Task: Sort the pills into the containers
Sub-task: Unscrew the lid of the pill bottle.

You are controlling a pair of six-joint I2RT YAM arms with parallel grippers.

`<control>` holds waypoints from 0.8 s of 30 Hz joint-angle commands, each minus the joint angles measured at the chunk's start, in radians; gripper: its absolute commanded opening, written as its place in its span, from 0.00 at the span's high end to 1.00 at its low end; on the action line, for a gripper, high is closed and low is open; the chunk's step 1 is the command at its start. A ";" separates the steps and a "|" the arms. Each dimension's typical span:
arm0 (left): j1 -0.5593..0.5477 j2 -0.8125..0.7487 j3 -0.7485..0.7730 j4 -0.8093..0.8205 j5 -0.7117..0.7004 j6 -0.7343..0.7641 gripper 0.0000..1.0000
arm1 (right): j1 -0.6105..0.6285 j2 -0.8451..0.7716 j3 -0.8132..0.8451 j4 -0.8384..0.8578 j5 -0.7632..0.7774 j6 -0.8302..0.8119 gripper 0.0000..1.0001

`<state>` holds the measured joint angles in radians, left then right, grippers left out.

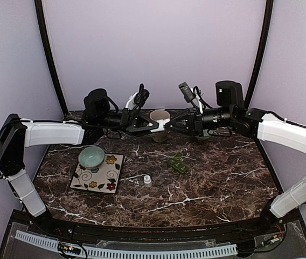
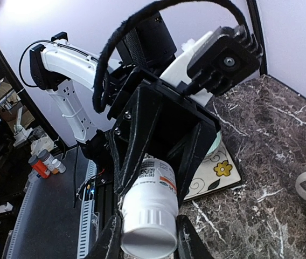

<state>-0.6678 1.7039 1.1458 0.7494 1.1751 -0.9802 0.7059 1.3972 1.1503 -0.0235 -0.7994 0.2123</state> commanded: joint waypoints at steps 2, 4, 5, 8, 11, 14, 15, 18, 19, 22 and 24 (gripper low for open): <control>0.003 -0.015 0.017 0.266 0.071 -0.168 1.00 | -0.003 -0.050 -0.047 -0.008 0.080 -0.174 1.00; 0.002 -0.011 0.016 0.307 0.071 -0.204 1.00 | -0.003 -0.057 -0.057 0.008 0.086 -0.179 1.00; 0.002 -0.009 0.014 0.321 0.071 -0.216 1.00 | -0.003 -0.059 -0.058 0.015 0.085 -0.181 1.00; 0.003 -0.009 0.011 0.342 0.071 -0.236 1.00 | -0.003 -0.060 -0.058 0.022 0.073 -0.181 1.00; 0.004 -0.006 0.008 0.361 0.076 -0.252 1.00 | -0.002 -0.069 -0.057 0.031 0.077 -0.179 1.00; 0.003 -0.005 0.006 0.378 0.078 -0.265 1.00 | -0.002 -0.077 -0.052 0.031 0.077 -0.180 1.00; 0.002 -0.003 0.006 0.385 0.078 -0.270 1.00 | -0.002 -0.078 -0.049 0.030 0.077 -0.179 1.00; 0.002 0.001 0.009 0.406 0.081 -0.286 1.00 | 0.000 -0.078 -0.039 0.018 0.076 -0.185 1.00; 0.003 0.003 0.010 0.413 0.082 -0.291 1.00 | 0.000 -0.078 -0.037 0.014 0.077 -0.187 1.00; 0.002 0.008 0.012 0.430 0.083 -0.305 1.00 | 0.000 -0.077 -0.027 -0.003 0.075 -0.189 0.96; 0.004 0.011 0.015 0.438 0.084 -0.312 1.00 | 0.001 -0.069 -0.012 -0.020 0.066 -0.191 0.93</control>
<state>-0.6788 1.7462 1.1454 1.0267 1.1957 -1.2686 0.7216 1.3407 1.1198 0.0479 -0.7628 0.0387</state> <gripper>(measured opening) 0.330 0.242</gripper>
